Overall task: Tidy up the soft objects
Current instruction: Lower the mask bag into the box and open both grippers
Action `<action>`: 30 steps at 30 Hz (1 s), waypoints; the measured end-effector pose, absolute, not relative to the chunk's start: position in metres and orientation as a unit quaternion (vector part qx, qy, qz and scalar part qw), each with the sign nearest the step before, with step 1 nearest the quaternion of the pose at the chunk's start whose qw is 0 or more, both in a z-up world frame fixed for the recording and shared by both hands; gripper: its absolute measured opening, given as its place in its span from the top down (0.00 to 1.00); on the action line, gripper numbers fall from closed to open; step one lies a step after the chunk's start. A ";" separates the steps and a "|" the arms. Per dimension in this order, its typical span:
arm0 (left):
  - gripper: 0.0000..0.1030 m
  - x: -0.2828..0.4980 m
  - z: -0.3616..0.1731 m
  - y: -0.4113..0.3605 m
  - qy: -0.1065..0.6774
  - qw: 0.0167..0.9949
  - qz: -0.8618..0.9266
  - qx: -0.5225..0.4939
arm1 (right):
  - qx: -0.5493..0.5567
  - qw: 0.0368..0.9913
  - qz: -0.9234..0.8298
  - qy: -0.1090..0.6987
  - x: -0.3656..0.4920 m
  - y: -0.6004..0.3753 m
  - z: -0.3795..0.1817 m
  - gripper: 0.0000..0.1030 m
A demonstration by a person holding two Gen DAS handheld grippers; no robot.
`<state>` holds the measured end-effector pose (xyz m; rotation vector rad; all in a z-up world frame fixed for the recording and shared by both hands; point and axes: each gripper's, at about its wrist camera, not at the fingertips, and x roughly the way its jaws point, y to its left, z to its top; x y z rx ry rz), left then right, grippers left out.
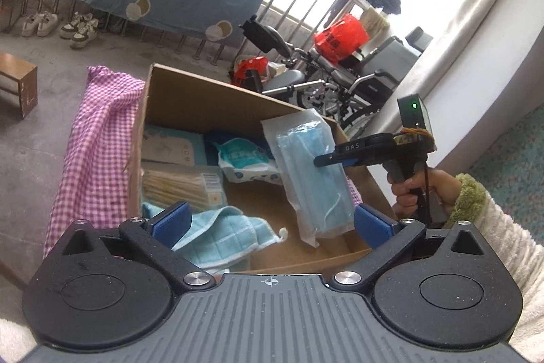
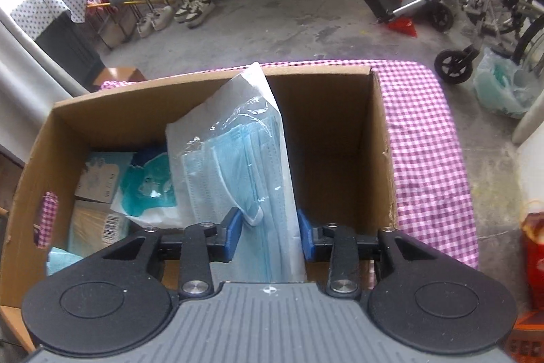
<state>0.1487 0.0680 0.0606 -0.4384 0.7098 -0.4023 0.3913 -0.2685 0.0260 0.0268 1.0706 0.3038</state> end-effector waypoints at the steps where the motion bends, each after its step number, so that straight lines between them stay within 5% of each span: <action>1: 0.01 0.146 0.058 0.072 0.344 0.894 -0.190 -0.215 | -0.003 0.852 0.135 0.505 0.392 -0.266 0.027 0.54; 16: 0.01 0.126 0.032 0.101 0.349 0.888 -0.177 -0.242 | -0.090 0.876 0.143 0.452 0.378 -0.205 0.057 0.59; 30: 0.01 0.129 0.024 0.107 0.361 0.883 -0.175 -0.242 | -0.076 0.830 0.036 0.551 0.423 -0.225 -0.022 0.61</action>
